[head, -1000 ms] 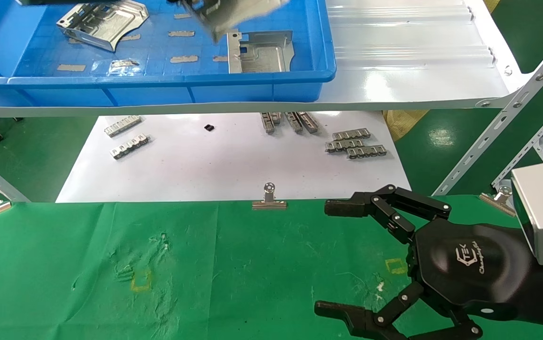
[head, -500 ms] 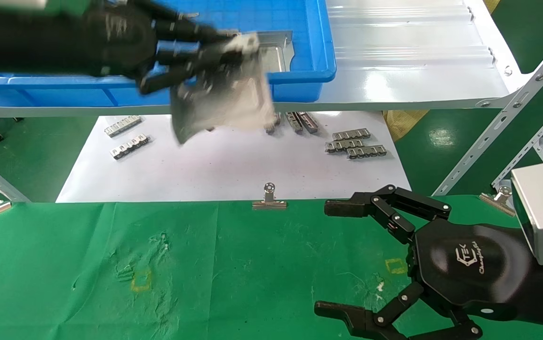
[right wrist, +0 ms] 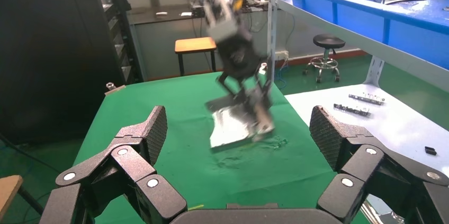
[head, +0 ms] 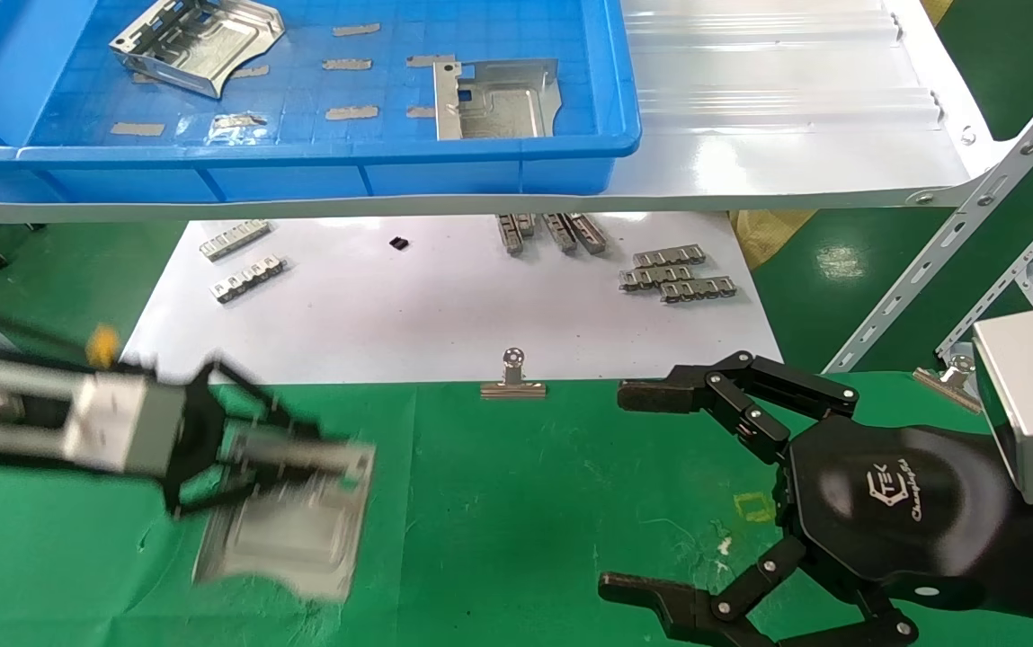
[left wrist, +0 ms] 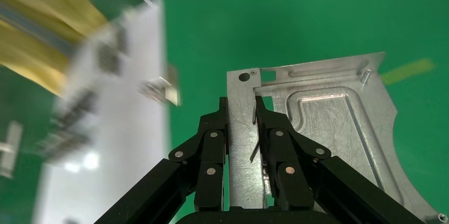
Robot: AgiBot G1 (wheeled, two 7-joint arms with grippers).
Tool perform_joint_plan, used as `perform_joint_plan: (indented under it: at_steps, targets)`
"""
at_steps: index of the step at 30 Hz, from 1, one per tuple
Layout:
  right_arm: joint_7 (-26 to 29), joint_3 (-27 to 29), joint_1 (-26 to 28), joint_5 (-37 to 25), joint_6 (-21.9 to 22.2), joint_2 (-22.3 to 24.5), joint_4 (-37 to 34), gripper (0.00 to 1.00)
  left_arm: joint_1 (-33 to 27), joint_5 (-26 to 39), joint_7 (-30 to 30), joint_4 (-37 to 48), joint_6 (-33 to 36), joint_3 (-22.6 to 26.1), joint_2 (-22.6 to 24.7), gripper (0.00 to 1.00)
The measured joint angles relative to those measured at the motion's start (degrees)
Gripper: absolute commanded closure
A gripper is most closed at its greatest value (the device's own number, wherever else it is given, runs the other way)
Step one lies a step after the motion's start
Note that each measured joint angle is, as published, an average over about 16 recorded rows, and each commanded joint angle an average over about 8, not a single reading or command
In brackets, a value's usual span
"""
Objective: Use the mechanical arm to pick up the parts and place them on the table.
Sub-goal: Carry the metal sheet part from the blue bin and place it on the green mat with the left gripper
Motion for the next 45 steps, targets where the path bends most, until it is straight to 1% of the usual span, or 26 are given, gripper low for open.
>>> perform_joint_plan:
  at_steps: [5, 12, 13, 14, 20, 21, 23, 36, 40, 45]
  targets:
    - [0.0, 0.0, 0.0, 0.0, 0.0, 0.0, 0.0, 0.0, 2.0, 0.2, 3.2, 3.1, -0.5, 3.4, -0.2, 1.0]
    - [0.0, 0.0, 0.0, 0.0, 0.0, 0.0, 0.0, 0.0, 2.7, 0.8, 6.6, 8.5, -0.7, 6.1, 1.0, 1.0]
    - [0.0, 0.0, 0.0, 0.0, 0.0, 0.0, 0.0, 0.0, 2.8, 0.8, 7.0, 9.2, -0.7, 6.4, 1.2, 0.94]
    - [0.0, 0.0, 0.0, 0.0, 0.0, 0.0, 0.0, 0.0, 2.8, 0.9, 7.4, 9.9, -0.7, 6.7, 1.5, 0.84]
    - [0.0, 0.0, 0.0, 0.0, 0.0, 0.0, 0.0, 0.0, 3.1, 1.0, 9.6, 13.4, -0.7, 8.3, 2.8, 0.1]
    - [0.0, 0.0, 0.0, 0.0, 0.0, 0.0, 0.0, 0.0, 3.1, 0.9, 9.9, 14.0, -0.7, 8.5, 3.0, 0.03]
    - [0.0, 0.0, 0.0, 0.0, 0.0, 0.0, 0.0, 0.0, 3.2, 0.8, 10.6, 15.1, -0.7, 8.9, 3.4, 0.0]
    - [0.0, 0.0, 0.0, 0.0, 0.0, 0.0, 0.0, 0.0, 2.3, -1.6, 14.7, 21.6, -0.7, 9.1, 5.1, 0.0]
    - [0.0, 0.0, 0.0, 0.0, 0.0, 0.0, 0.0, 0.0, 2.2, -3.6, 13.8, 22.3, -0.4, 8.6, 4.9, 0.0]
    - [0.0, 0.0, 0.0, 0.0, 0.0, 0.0, 0.0, 0.0, 2.7, -7.0, 10.9, 21.8, 0.1, 7.7, 3.9, 0.0]
